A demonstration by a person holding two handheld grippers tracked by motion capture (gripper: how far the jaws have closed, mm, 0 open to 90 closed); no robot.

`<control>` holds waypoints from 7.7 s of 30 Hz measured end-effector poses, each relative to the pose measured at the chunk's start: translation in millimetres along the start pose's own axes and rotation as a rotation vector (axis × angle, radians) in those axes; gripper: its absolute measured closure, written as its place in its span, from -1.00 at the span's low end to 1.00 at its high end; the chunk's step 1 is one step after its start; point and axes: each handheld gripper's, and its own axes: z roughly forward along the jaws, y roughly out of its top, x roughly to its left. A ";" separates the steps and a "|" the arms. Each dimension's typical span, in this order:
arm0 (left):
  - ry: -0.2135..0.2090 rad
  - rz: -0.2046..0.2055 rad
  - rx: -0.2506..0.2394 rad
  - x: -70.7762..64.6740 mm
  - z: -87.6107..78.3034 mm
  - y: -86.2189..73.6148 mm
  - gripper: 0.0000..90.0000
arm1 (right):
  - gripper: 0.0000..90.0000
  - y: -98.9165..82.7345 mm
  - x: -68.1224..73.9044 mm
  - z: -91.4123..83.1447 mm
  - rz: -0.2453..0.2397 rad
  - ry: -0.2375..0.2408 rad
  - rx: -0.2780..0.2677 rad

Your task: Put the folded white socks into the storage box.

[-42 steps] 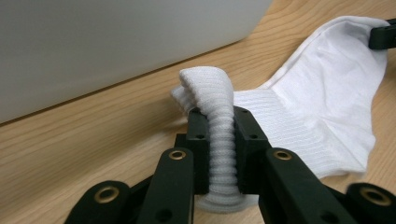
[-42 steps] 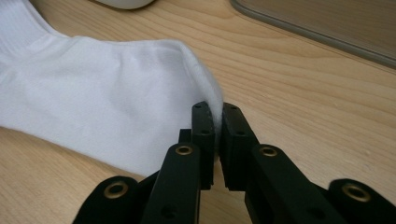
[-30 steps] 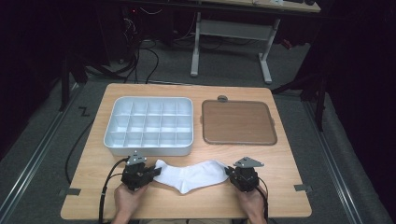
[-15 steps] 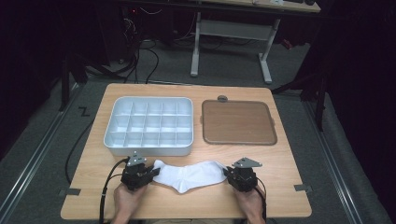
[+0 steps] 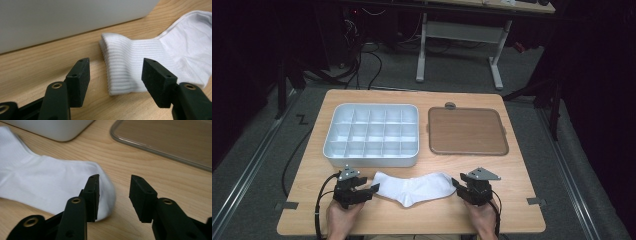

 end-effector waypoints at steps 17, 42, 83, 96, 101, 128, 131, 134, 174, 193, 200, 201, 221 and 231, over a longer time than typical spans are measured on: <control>0.041 0.027 0.004 -6.5 12.2 -11.7 -0.02 | 0.72 15.5 71.1 33.2 -0.108 0.231 0.013; 0.007 0.061 0.025 -11.9 13.2 -18.6 0.70 | 0.73 10.0 91.7 57.6 -0.175 0.205 0.077; -0.186 -0.033 0.003 -38.2 -17.9 24.6 0.75 | 0.77 5.4 104.1 62.6 -0.220 0.210 0.066; -0.225 -0.038 -0.004 -47.1 -22.8 34.9 0.75 | 0.77 10.9 120.2 69.5 -0.257 0.218 0.071; -0.240 -0.047 -0.003 -49.7 -22.3 37.4 0.75 | 0.77 12.7 125.3 72.0 -0.259 0.220 0.070; -0.241 -0.012 0.048 -55.3 -13.9 36.3 0.75 | 0.69 22.3 147.2 82.1 -0.267 0.271 0.085; -0.224 0.004 0.060 -55.1 -13.0 34.6 0.75 | 0.64 23.3 141.2 75.4 -0.261 0.257 0.079; -0.211 0.031 0.074 -56.2 -11.8 32.4 0.75 | 0.63 28.6 122.7 55.0 -0.242 0.214 0.030; -0.187 0.138 0.177 -80.8 13.6 0.9 0.75 | 0.88 3.6 56.5 43.2 -0.055 0.149 0.081; -0.188 0.162 0.214 -92.4 24.3 -16.4 0.74 | 0.88 2.1 70.8 46.2 -0.047 0.141 0.076; -0.166 0.180 0.221 -93.9 32.1 -22.4 0.72 | 0.88 2.2 71.4 47.3 -0.046 0.149 0.077; -0.162 0.182 0.220 -94.3 33.1 -23.5 0.72 | 0.88 2.2 71.4 47.3 -0.046 0.149 0.077; -0.099 0.243 0.227 -83.0 41.0 -28.2 0.70 | 0.87 8.9 91.5 58.1 -0.086 0.166 0.086; -0.094 0.312 0.238 -87.5 46.2 -40.3 0.71 | 0.85 8.0 86.7 59.9 -0.089 0.151 0.091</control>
